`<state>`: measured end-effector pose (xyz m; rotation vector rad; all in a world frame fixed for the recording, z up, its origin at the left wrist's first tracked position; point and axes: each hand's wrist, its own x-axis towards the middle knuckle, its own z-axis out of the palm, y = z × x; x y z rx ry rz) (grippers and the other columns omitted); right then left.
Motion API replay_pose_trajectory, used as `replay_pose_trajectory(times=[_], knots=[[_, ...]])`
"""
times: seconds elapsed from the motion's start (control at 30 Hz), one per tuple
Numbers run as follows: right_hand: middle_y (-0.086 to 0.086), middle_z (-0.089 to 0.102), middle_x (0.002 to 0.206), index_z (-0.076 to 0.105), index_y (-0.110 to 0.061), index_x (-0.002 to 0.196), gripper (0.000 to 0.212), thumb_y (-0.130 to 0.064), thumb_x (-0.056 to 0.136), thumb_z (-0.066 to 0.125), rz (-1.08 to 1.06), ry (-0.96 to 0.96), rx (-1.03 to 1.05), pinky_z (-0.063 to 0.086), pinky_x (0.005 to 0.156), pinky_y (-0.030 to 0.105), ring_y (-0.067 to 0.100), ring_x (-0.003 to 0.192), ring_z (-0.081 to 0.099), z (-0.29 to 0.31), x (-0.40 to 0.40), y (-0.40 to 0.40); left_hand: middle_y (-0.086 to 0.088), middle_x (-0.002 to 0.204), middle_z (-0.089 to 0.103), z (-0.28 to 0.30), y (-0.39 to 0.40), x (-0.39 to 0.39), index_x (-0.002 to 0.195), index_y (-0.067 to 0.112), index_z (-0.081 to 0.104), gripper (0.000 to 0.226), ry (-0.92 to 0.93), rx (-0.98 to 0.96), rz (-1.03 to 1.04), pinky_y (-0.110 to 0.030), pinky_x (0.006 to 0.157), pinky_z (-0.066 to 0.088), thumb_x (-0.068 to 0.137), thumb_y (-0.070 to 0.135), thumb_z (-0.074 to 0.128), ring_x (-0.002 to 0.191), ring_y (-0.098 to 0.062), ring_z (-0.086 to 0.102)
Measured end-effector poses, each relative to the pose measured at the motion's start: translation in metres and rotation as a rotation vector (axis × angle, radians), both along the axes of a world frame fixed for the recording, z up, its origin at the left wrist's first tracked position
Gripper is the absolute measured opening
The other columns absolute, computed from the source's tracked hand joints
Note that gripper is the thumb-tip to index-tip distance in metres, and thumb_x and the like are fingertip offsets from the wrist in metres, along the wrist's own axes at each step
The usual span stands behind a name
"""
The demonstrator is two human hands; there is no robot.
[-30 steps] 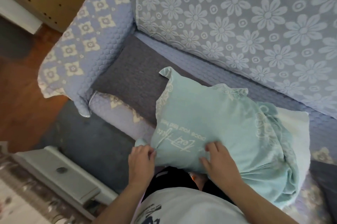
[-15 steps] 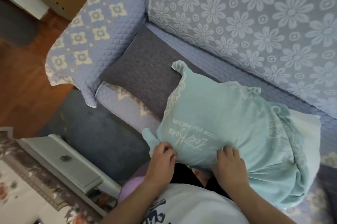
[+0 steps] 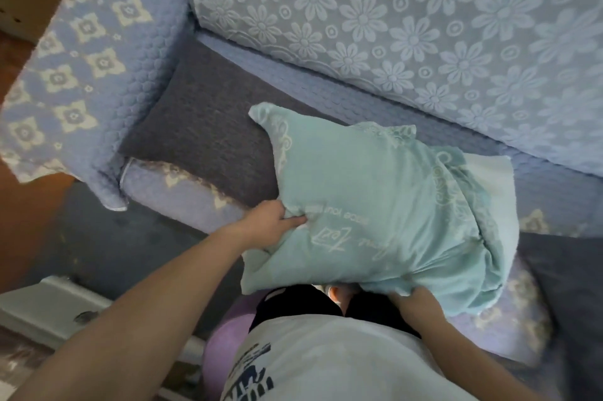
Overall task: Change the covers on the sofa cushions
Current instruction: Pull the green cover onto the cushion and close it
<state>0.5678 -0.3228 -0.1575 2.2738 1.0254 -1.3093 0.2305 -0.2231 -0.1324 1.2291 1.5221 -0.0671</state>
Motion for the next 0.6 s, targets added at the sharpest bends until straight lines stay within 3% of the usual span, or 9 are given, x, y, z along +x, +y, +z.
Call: replay_pose_trajectory(times=[0.1, 0.2, 0.3, 0.37, 0.47, 0.53, 0.6], knots=[[0.011, 0.067, 0.121, 0.061, -0.006, 0.129, 0.074, -0.056, 0.077, 0.074, -0.309, 0.140, -0.092, 0.047, 0.094, 0.036, 0.025, 0.105, 0.062, 0.007, 0.006, -0.008, 0.005, 0.082, 0.076, 0.056, 0.038, 0.015, 0.082, 0.018, 0.074, 0.047, -0.117, 0.046, 0.107, -0.022, 0.066, 0.054, 0.091, 0.063, 0.061, 0.074, -0.007, 0.071], [0.003, 0.071, 0.110, 0.064, -0.010, 0.120, 0.045, -0.044, 0.091, 0.069, -0.675, 0.402, -0.018, 0.050, 0.086, 0.034, 0.019, 0.101, 0.064, 0.024, 0.006, -0.004, 0.008, 0.083, 0.077, 0.102, 0.077, 0.023, 0.082, 0.020, 0.075, 0.042, -0.143, 0.111, 0.085, -0.022, 0.068, 0.051, 0.096, 0.056, 0.058, 0.076, -0.006, 0.071], [0.003, 0.073, 0.116, 0.065, -0.014, 0.120, 0.032, -0.036, 0.097, 0.064, -0.939, 0.595, 0.040, 0.047, 0.102, 0.040, 0.022, 0.113, 0.063, 0.030, -0.002, 0.005, 0.009, 0.090, 0.077, 0.117, 0.100, 0.030, 0.088, 0.024, 0.075, 0.039, -0.130, 0.139, 0.104, -0.028, 0.075, 0.051, 0.097, 0.056, 0.056, 0.085, -0.009, 0.072], [0.008, 0.074, 0.113, 0.067, -0.009, 0.116, 0.033, -0.036, 0.097, 0.063, -0.973, 0.643, 0.085, 0.050, 0.099, 0.041, 0.024, 0.111, 0.065, 0.033, -0.010, 0.012, 0.005, 0.090, 0.078, 0.123, 0.113, 0.037, 0.092, 0.018, 0.076, 0.043, -0.119, 0.114, 0.188, -0.034, 0.083, 0.055, 0.097, 0.057, 0.057, 0.088, -0.016, 0.073], [0.018, 0.073, 0.097, 0.066, 0.001, 0.102, 0.029, -0.028, 0.099, 0.062, -0.987, 0.532, 0.187, 0.057, 0.081, 0.036, 0.026, 0.088, 0.069, 0.028, -0.020, 0.023, -0.001, 0.090, 0.079, 0.123, 0.126, 0.035, 0.095, 0.012, 0.076, 0.047, -0.078, 0.069, 0.272, -0.043, 0.091, 0.056, 0.096, 0.055, 0.059, 0.090, -0.023, 0.074], [0.022, 0.069, 0.089, 0.063, 0.002, 0.095, 0.024, -0.020, 0.101, 0.058, -0.992, 0.508, 0.240, 0.057, 0.069, 0.035, 0.026, 0.075, 0.066, 0.025, -0.023, 0.031, 0.000, 0.091, 0.079, 0.122, 0.130, 0.033, 0.097, 0.012, 0.076, 0.045, -0.075, 0.048, 0.242, -0.042, 0.092, 0.056, 0.098, 0.053, 0.058, 0.091, -0.023, 0.074], [0.022, 0.067, 0.081, 0.061, -0.001, 0.085, 0.025, -0.018, 0.101, 0.051, -0.833, 0.400, 0.293, 0.056, 0.065, 0.041, 0.029, 0.069, 0.062, 0.024, -0.024, 0.033, 0.001, 0.093, 0.078, 0.122, 0.135, 0.027, 0.099, 0.014, 0.076, 0.044, -0.009, 0.084, 0.152, -0.038, 0.086, 0.055, 0.100, 0.051, 0.054, 0.091, -0.022, 0.072]])
